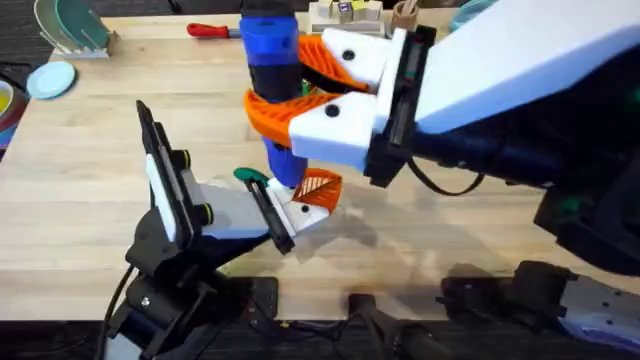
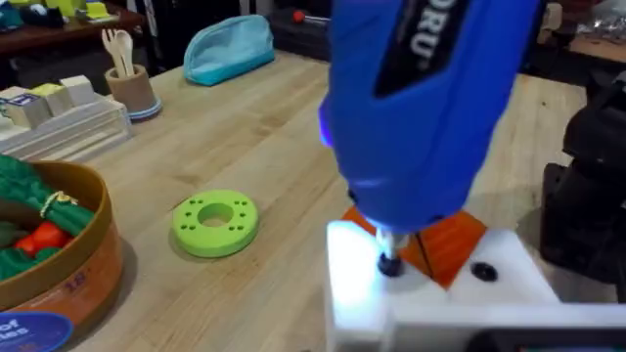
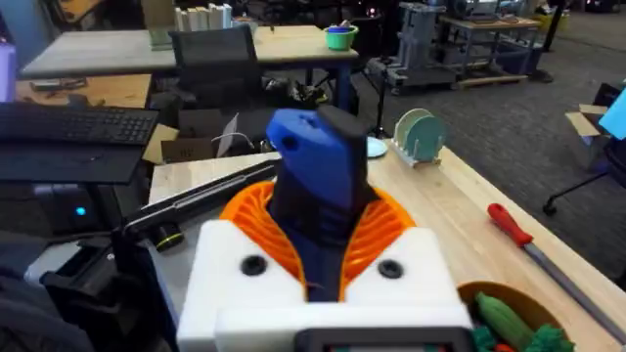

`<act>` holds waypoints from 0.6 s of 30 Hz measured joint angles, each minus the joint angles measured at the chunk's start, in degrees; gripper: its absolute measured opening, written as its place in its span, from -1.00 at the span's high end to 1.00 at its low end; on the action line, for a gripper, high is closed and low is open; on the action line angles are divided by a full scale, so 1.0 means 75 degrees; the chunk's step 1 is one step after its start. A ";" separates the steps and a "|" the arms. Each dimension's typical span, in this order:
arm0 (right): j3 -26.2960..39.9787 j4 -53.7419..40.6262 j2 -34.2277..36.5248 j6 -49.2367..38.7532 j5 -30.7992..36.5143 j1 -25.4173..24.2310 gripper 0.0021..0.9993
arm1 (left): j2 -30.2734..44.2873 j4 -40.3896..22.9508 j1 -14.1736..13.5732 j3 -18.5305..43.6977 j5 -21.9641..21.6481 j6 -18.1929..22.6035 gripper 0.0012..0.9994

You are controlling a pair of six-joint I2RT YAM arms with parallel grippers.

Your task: Pick up the gripper from the table and insert it into the empty holder that is missing its gripper. Then pick up a screw, insert it into the mounting hole, and use the screwdriver to tighten it. Finally, clean up the table by picking up the vegetable and placing it into the bucket.

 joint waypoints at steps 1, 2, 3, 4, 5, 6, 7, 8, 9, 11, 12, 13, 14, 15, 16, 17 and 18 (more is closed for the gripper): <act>0.0000 0.0000 0.0000 0.0000 0.0003 0.0000 0.75 | 0.0000 0.0000 0.0000 0.0000 -0.0003 0.0000 0.98; 0.0000 -0.0004 0.0002 0.0000 0.0003 0.0000 0.75 | 0.0000 0.0000 0.0000 0.0000 -0.0001 0.0000 0.98; 0.0003 -0.0003 0.0000 0.0000 0.0006 0.0000 0.75 | 0.0000 0.0000 0.0000 0.0000 -0.0003 0.0000 0.98; 0.0000 -0.0003 0.0000 0.0000 0.0006 0.0000 0.75 | 0.0000 0.0000 0.0000 0.0000 -0.0003 0.0000 0.98; 0.0001 -0.0003 0.0000 0.0000 0.0006 0.0000 0.75 | 0.0000 0.0000 0.0000 0.0000 -0.0003 0.0000 0.98; 0.0000 -0.0006 0.0000 0.0000 0.0003 0.0000 0.75 | 0.0000 0.0000 0.0000 0.0000 -0.0003 0.0000 0.98; 0.0000 -0.0006 0.0000 0.0000 0.0003 0.0000 0.75 | 0.0000 0.0000 0.0000 0.0000 -0.0003 0.0000 0.98; 0.0003 -0.0006 0.0000 0.0000 0.0003 0.0000 0.75 | 0.0000 0.0000 0.0000 0.0000 -0.0003 0.0000 0.98; 0.0000 -0.0002 0.0000 0.0000 0.0003 0.0000 0.75 | 0.0000 0.0000 0.0000 0.0000 -0.0003 0.0002 0.98; 0.0003 0.0015 0.0000 0.0000 0.0003 0.0000 0.75 | 0.0000 0.0003 0.0000 0.0000 -0.0003 0.0003 0.98; 0.0000 0.0029 0.0000 0.0000 0.0003 0.0000 0.75 | 0.0000 0.0003 0.0000 0.0000 -0.0003 0.0003 0.98; 0.0000 0.0051 0.0000 0.0000 0.0003 0.0000 0.75 | 0.0000 0.0003 0.0000 0.0000 -0.0003 0.0001 0.98; 0.0000 0.0085 0.0000 0.0000 0.0003 0.0000 0.75 | 0.0000 0.0006 0.0000 0.0000 -0.0003 0.0003 0.98; -0.0001 0.0114 0.0000 0.0000 -0.0003 0.0000 0.75 | -0.0003 0.0007 0.0000 0.0000 -0.0017 0.0003 0.98; -0.0019 0.0176 0.0000 0.0000 -0.0003 0.0000 0.75 | -0.0003 0.0011 0.0000 0.0000 -0.0022 0.0003 0.98; -0.0052 0.0265 -0.0006 0.0000 -0.0006 0.0009 0.75 | -0.0009 0.0015 0.0000 0.0000 -0.0023 0.0006 0.98; -0.0089 0.0358 -0.0022 0.0000 -0.0007 0.0015 0.75 | -0.0009 0.0022 0.0000 0.0000 -0.0023 0.0009 0.98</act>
